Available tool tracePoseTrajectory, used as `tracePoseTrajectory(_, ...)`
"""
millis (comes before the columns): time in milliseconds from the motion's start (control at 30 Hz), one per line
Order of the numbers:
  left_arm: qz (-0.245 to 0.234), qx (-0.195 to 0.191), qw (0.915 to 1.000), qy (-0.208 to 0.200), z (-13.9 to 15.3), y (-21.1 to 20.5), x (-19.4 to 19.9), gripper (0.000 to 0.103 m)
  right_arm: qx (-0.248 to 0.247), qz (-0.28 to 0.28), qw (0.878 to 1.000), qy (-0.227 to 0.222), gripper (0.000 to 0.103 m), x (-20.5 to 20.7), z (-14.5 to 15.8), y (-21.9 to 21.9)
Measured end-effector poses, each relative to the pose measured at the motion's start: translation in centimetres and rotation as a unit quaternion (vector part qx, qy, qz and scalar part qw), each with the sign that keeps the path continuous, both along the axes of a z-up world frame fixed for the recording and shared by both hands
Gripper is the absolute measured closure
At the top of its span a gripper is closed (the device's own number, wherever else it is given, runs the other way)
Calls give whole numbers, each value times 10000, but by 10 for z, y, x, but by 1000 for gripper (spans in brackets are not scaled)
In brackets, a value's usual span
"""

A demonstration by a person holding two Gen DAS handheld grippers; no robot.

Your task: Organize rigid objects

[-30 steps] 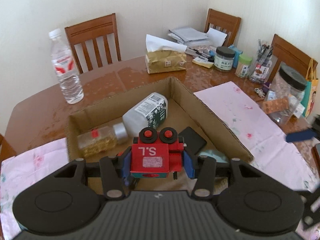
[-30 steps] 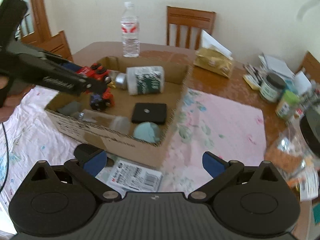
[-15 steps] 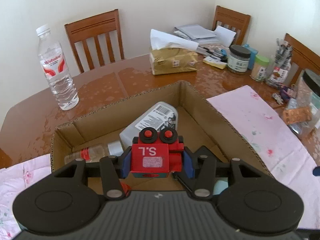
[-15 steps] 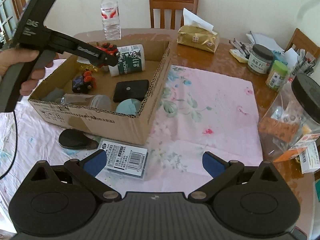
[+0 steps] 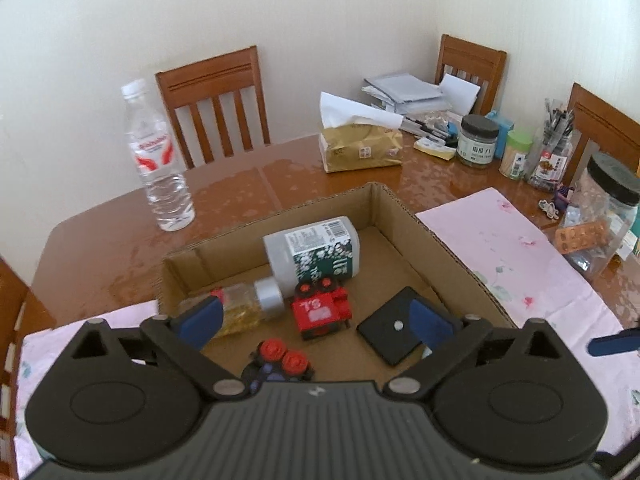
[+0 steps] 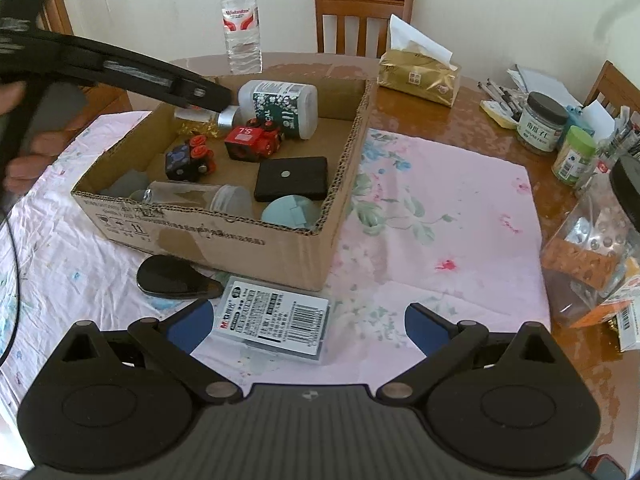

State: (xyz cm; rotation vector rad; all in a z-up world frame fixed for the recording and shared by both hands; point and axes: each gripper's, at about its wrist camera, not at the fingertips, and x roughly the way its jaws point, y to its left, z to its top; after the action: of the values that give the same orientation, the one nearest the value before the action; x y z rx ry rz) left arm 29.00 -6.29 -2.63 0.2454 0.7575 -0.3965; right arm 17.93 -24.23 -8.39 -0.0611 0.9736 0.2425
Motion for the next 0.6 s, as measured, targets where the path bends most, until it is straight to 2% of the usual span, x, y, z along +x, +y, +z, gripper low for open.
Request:
tracePoseTrajectory(300,416,-97,9991,38,7,33,-55,1,-111,-242,9994,199,0,0,-30,11)
tracePoseTrajectory(500,659,-138,9972,315,-16,50,-89,1,-148,-267,9992,275,0,3,-45,24)
tracePoseTrajectory(600,806,-17,9959,421,-31,52,-101,1,-81,-256,9991,316,0,7,-50,30)
